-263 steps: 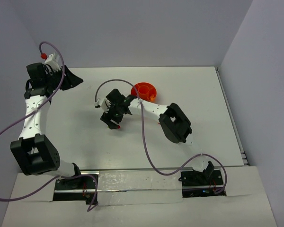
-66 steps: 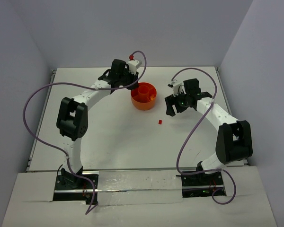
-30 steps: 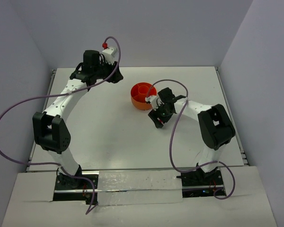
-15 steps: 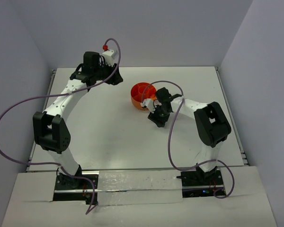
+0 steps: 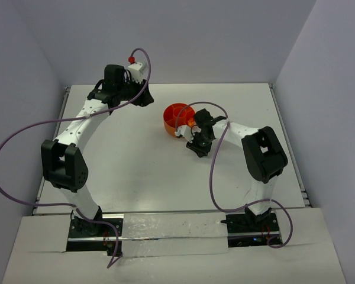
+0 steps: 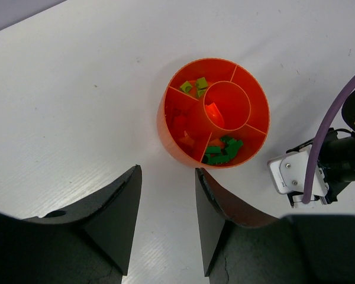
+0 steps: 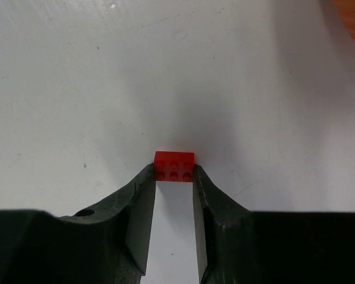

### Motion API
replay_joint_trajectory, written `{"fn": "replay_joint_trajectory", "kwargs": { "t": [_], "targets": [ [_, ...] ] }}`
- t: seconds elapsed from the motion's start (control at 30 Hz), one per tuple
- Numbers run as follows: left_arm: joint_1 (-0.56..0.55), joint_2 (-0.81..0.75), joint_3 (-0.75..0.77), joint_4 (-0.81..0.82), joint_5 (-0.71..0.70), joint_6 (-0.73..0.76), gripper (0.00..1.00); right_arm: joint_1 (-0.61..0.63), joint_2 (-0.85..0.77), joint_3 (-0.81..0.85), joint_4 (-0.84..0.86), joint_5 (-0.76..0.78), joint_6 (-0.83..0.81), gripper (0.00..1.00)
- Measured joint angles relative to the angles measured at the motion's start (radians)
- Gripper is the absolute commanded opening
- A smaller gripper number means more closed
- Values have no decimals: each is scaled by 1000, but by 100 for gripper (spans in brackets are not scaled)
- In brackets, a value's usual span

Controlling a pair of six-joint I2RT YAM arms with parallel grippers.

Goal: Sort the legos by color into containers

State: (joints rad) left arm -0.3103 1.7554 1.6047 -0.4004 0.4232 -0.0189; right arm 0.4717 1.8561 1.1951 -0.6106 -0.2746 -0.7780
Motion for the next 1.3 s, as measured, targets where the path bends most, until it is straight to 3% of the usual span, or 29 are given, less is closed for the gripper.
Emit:
{"fn": "replay_joint_trajectory", "kwargs": {
  "t": [0.17, 0.33, 0.4, 0.5, 0.8, 1.03, 1.3],
  "targets": [
    [9, 0, 0, 0, 3, -4, 54, 5, -1, 64, -53, -27, 24, 24],
    [57, -2, -5, 1, 44, -27, 70, 32, -3, 250, -94, -65, 67, 24],
    [95, -10, -25, 7, 66, -46, 82, 58, -3, 333, -96, -75, 89, 24],
    [154, -29, -66, 15, 92, -77, 86, 100, -2, 428, -89, -82, 124, 23],
    [235, -67, -101, 41, 138, -127, 87, 145, 149, 675, -32, -33, 214, 24],
    [249, -90, -101, 58, 159, -133, 88, 143, 276, 704, -19, 32, 232, 24],
    [255, -90, -108, 62, 166, -135, 88, 141, 293, 752, 4, 73, 235, 26]
  ]
}}
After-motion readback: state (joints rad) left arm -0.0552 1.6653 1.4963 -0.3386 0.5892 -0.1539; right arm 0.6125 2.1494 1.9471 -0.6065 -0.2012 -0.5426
